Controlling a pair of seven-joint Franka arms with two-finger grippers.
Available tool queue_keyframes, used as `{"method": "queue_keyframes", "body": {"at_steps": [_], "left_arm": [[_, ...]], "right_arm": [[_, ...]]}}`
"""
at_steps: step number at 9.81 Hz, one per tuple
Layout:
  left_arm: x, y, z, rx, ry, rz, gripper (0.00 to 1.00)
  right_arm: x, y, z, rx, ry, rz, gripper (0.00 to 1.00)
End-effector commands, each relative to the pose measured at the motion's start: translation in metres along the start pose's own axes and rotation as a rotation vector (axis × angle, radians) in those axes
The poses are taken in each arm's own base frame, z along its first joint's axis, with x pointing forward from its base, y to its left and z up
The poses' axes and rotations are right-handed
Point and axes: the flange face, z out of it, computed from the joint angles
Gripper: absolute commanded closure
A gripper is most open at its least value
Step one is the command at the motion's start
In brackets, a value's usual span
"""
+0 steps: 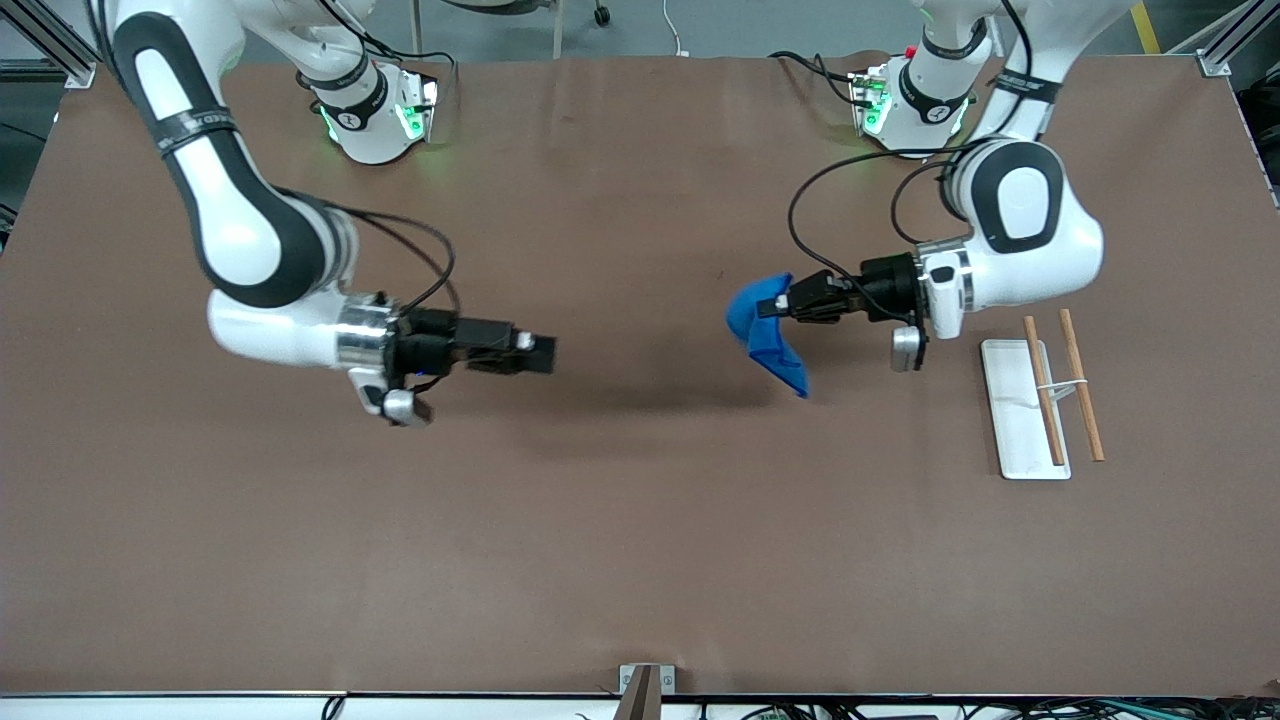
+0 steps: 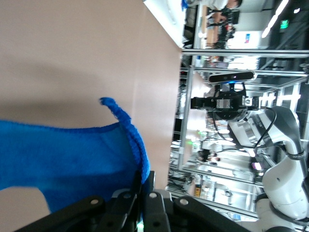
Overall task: Right arm passes towel to left arm to hang
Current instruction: 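Open the right gripper and withdraw while the left gripper carries the towel, then move the towel with the left gripper over the wooden dowels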
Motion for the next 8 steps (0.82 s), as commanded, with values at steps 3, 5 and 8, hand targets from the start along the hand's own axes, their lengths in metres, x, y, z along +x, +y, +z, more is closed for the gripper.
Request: {"method": "queue_keyframes", "body": {"at_steps": [3, 5, 8], "left_arm": [[0.030, -0.028, -0.073, 0.336, -0.035, 0.082, 1.00], [0.045, -0.035, -0.132, 0.472, -0.061, 0.133, 1.00], [0.050, -0.046, -0.235, 0.567, -0.098, 0.117, 1.00]], "right_arm": [[0.023, 0.053, -0.107, -0.422, -0.023, -0.126, 0.00], [0.033, 0.063, -0.165, -0.627, -0.015, -0.163, 0.00], [0.030, 0.050, -0.241, -0.959, -0.027, -0.235, 0.00]]}}
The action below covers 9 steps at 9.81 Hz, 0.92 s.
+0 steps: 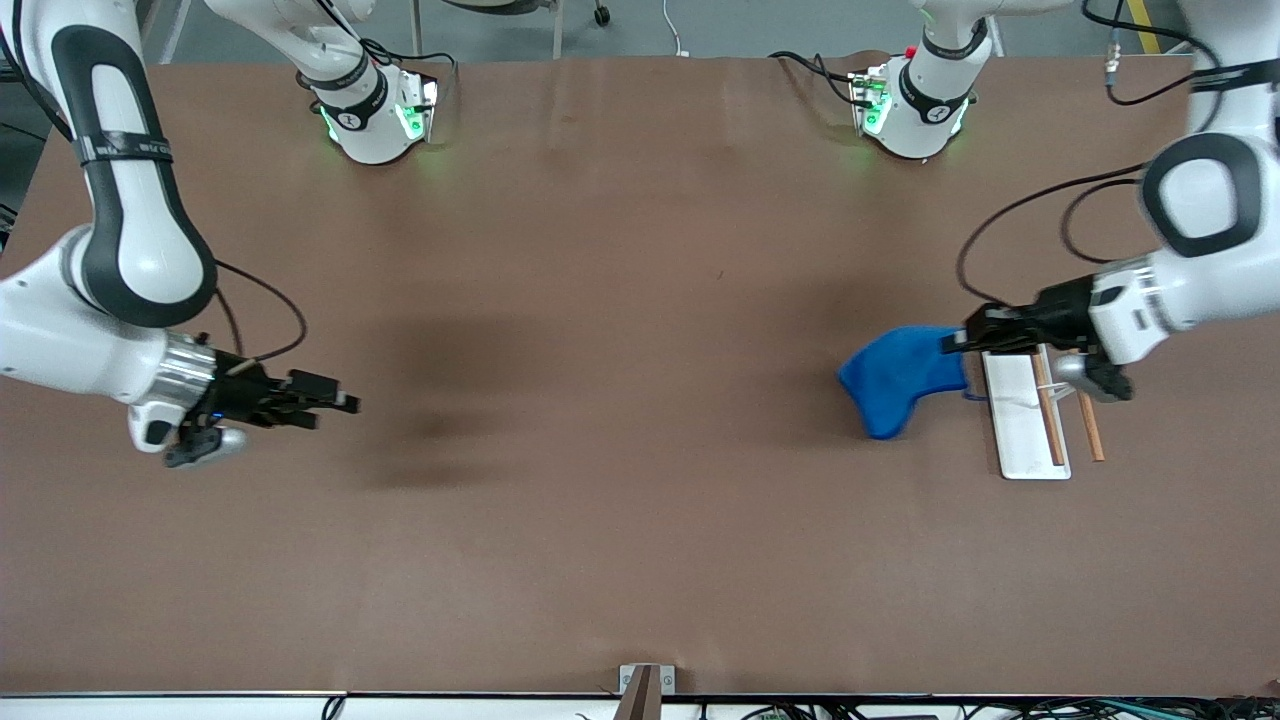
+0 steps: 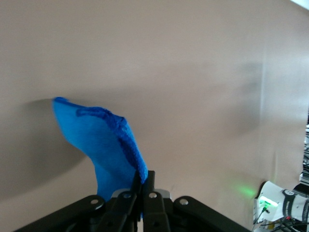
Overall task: Right arm passes towel to left arm to hang
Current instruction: 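Move the towel with the left gripper over the wooden dowels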
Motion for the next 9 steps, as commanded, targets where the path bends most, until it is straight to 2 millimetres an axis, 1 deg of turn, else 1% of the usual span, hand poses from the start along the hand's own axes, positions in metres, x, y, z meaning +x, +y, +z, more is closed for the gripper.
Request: {"method": "queue_keyframes", "body": {"at_steps": [1, 2, 3, 4, 5, 6, 7, 8, 9], "left_arm": [[-0.003, -0.044, -0.042, 0.058, -0.019, 0.007, 1.00], [-0.003, -0.063, -0.062, 0.123, -0.016, -0.001, 1.00], [0.000, -0.087, -0.076, 0.194, -0.028, 0.011, 1.00], [-0.002, -0.105, -0.076, 0.248, -0.068, 0.021, 1.00], [-0.007, -0.124, -0.083, 0.294, -0.087, 0.017, 1.00], [-0.011, -0.140, -0.103, 0.319, -0.067, 0.035, 1.00], [-0.015, -0.158, -0.111, 0.330, -0.069, 0.043, 1.00], [-0.016, -0.172, -0.108, 0.335, -0.076, 0.029, 1.00], [-0.018, -0.190, -0.112, 0.358, -0.056, 0.001, 1.00]], "right_arm": [[-0.014, 0.007, -0.057, -0.216, -0.002, -0.030, 0.00], [-0.020, 0.001, -0.084, -0.267, 0.021, 0.043, 0.00], [-0.031, 0.000, -0.110, -0.324, 0.029, 0.200, 0.00], [-0.041, -0.011, -0.138, -0.382, 0.039, 0.237, 0.00], [-0.052, -0.021, -0.169, -0.388, 0.061, 0.269, 0.00], [-0.062, -0.025, -0.200, -0.385, 0.057, 0.289, 0.00], [-0.068, -0.032, -0.227, -0.382, 0.027, 0.289, 0.00], [-0.072, -0.039, -0.259, -0.386, 0.020, 0.294, 0.00], [-0.076, -0.044, -0.290, -0.391, 0.038, 0.303, 0.00]]}}
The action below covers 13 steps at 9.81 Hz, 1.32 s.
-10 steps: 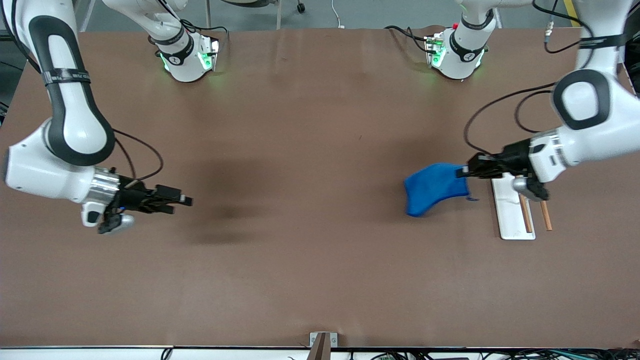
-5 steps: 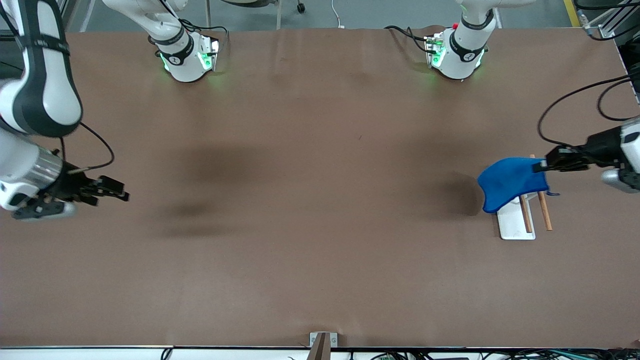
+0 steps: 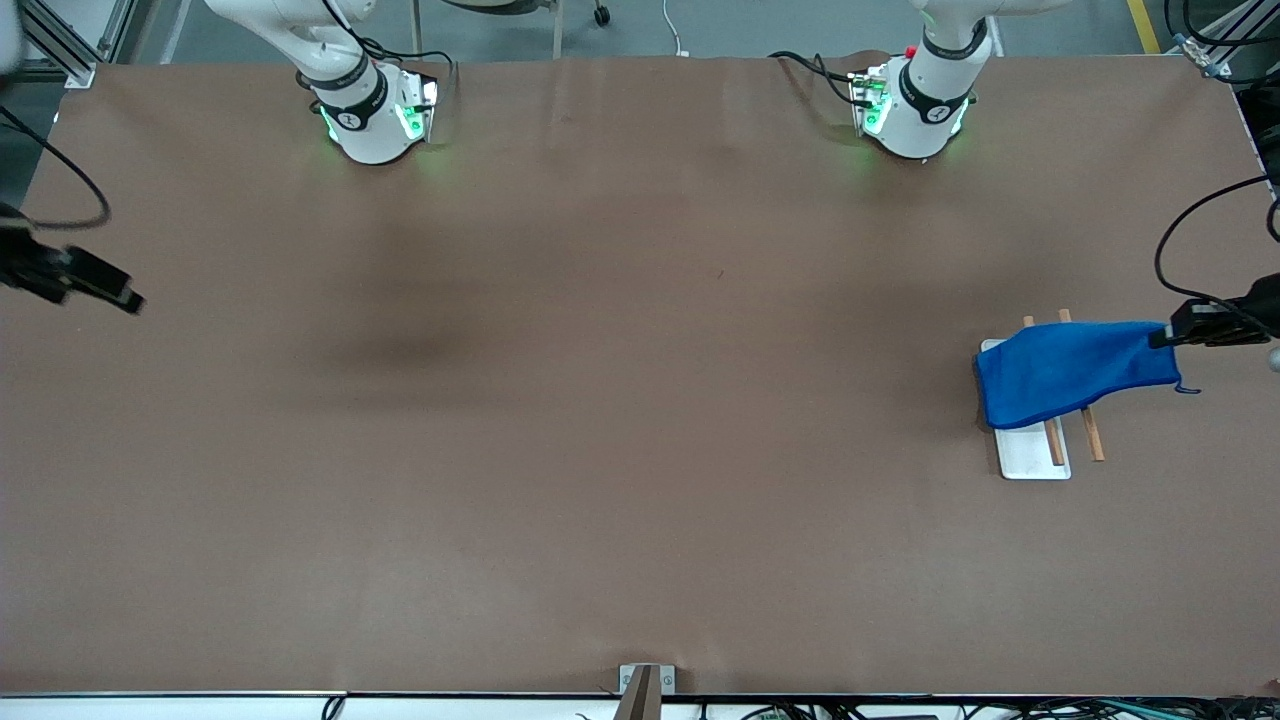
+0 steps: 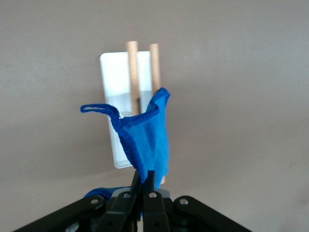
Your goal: Right arm passes towel to left arm to hang
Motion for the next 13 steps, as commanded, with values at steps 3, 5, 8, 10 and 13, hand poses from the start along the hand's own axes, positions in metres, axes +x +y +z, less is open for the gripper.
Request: {"method": "queue_keyframes", "body": {"at_steps": [3, 5, 8, 10, 13], "left_arm": [[-0.006, -0.053, 0.025, 0.034, -0.019, -0.072, 0.01], [-0.002, -0.050, 0.023, -0.014, 0.038, -0.124, 0.00], [0.023, -0.010, 0.008, 0.100, 0.088, -0.258, 0.00], [0.029, 0.046, -0.005, 0.165, 0.111, -0.141, 0.00], [0.025, 0.136, -0.030, 0.216, 0.167, -0.062, 0.00]], "right_arm": [[-0.010, 0.009, -0.057, -0.036, 0.013, 0.027, 0.00], [-0.010, 0.002, -0.069, -0.031, 0.037, 0.026, 0.00], [-0.012, -0.008, -0.053, -0.036, -0.006, 0.032, 0.00], [-0.014, -0.004, -0.055, -0.086, -0.021, 0.008, 0.00], [-0.017, -0.006, -0.058, -0.090, -0.035, -0.002, 0.00]]}}
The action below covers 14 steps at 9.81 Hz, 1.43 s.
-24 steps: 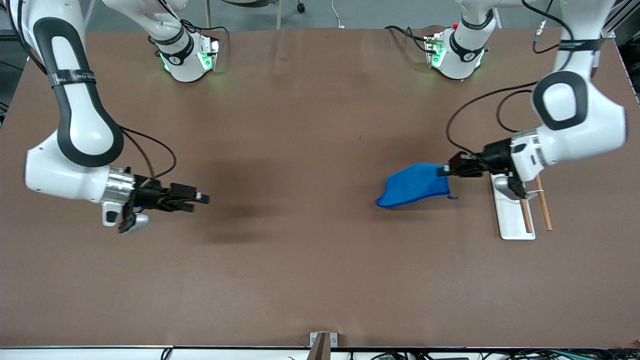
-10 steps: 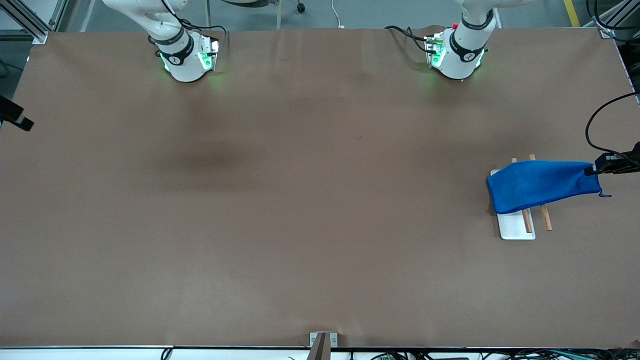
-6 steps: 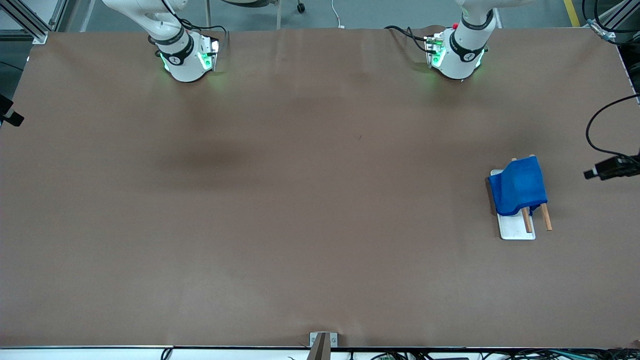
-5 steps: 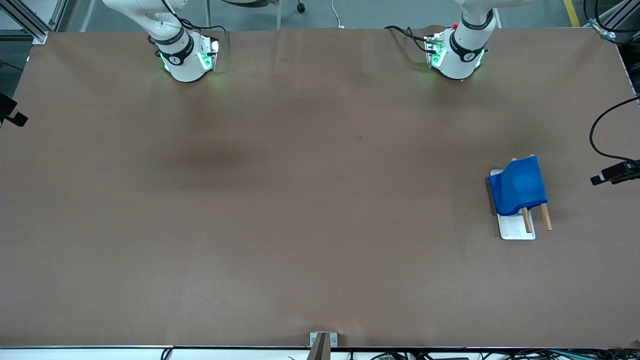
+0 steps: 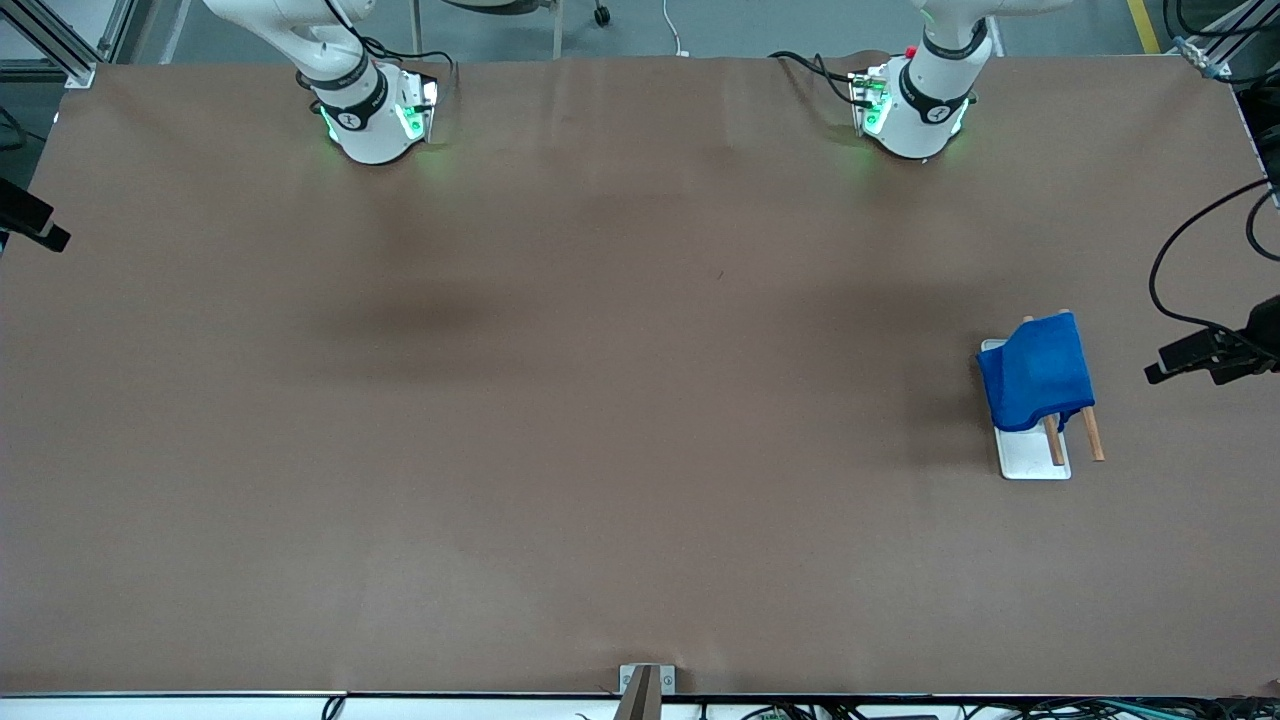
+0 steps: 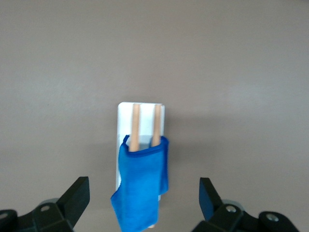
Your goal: Right arm passes towel to left arm to hang
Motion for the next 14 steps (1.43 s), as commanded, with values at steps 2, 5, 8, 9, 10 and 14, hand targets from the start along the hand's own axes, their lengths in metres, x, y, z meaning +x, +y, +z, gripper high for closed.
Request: {"method": "queue_keyframes", "body": {"at_steps": [2, 5, 8, 9, 10, 14], "left_arm": [[-0.037, 0.075, -0.024, 0.062, -0.021, 0.008, 0.00], [-0.063, 0.120, -0.041, 0.065, -0.077, 0.019, 0.00], [-0.045, 0.139, -0.057, 0.094, -0.090, 0.067, 0.00], [-0.032, 0.146, -0.068, 0.125, -0.119, 0.075, 0.00], [-0.019, 0.156, -0.081, 0.124, -0.131, 0.046, 0.00], [-0.023, 0.179, -0.096, 0.134, -0.128, -0.011, 0.00]], "right_arm": [[-0.004, 0.000, -0.007, -0.020, 0.003, -0.009, 0.00], [-0.003, 0.001, -0.007, -0.017, 0.006, -0.004, 0.00], [-0.002, 0.004, -0.007, -0.008, 0.011, 0.003, 0.00], [-0.002, 0.007, -0.007, -0.006, 0.011, 0.009, 0.00], [-0.002, 0.006, -0.005, -0.007, 0.008, 0.008, 0.00], [-0.002, 0.002, -0.006, -0.009, 0.010, 0.000, 0.00]]}}
